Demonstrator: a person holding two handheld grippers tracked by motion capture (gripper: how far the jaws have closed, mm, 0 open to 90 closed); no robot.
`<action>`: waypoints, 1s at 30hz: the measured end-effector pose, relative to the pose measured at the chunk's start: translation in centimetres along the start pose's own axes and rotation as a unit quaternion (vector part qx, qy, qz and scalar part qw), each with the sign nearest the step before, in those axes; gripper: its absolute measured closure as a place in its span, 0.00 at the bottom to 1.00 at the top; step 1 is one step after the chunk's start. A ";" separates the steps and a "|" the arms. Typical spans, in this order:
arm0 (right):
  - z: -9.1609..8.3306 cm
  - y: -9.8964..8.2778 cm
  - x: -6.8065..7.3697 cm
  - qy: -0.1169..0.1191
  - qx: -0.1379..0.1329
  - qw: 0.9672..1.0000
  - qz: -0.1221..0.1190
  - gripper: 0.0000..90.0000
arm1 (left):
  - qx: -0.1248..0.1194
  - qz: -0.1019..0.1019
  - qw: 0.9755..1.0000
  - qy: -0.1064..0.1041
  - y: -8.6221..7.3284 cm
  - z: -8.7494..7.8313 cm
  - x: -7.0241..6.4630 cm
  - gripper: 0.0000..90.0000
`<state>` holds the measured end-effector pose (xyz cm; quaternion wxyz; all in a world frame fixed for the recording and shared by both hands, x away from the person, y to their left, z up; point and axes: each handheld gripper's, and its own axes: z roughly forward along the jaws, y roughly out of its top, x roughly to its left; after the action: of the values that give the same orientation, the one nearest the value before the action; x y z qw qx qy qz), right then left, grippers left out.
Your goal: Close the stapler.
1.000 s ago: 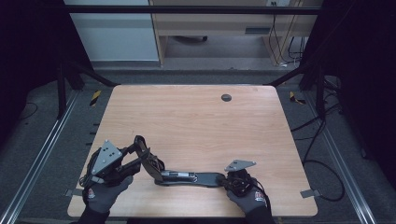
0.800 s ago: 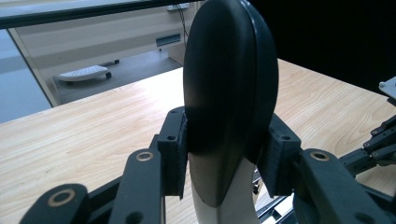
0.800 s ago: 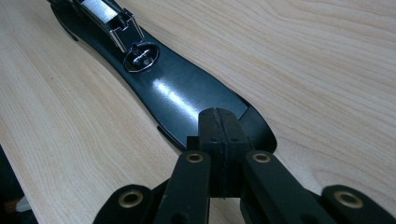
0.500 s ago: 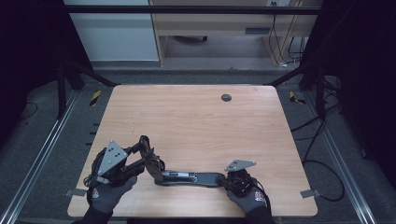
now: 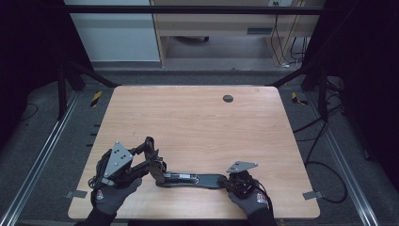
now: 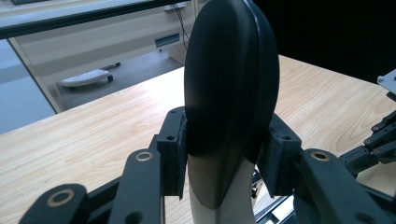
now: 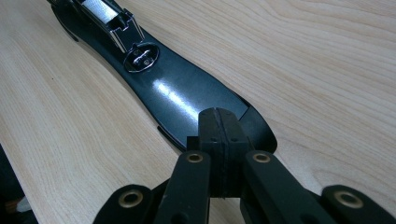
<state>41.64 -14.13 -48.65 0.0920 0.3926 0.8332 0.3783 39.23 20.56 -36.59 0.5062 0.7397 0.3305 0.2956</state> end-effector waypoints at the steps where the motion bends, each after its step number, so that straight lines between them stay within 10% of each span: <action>1: 0.0 0.0 0.0 0.000 0.000 1.000 0.000 1.00 | 0.000 0.002 1.000 0.000 0.0 0.0 0.0 0.64; 30: 0.0 0.0 0.0 -0.002 0.002 1.000 -0.001 1.00 | 0.009 0.040 0.999 0.000 0.7 1.2 -1.8 0.63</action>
<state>41.62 -14.08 -48.62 0.0935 0.3925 0.8341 0.3762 39.16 18.29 -36.54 0.4873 0.7568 0.3037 0.3124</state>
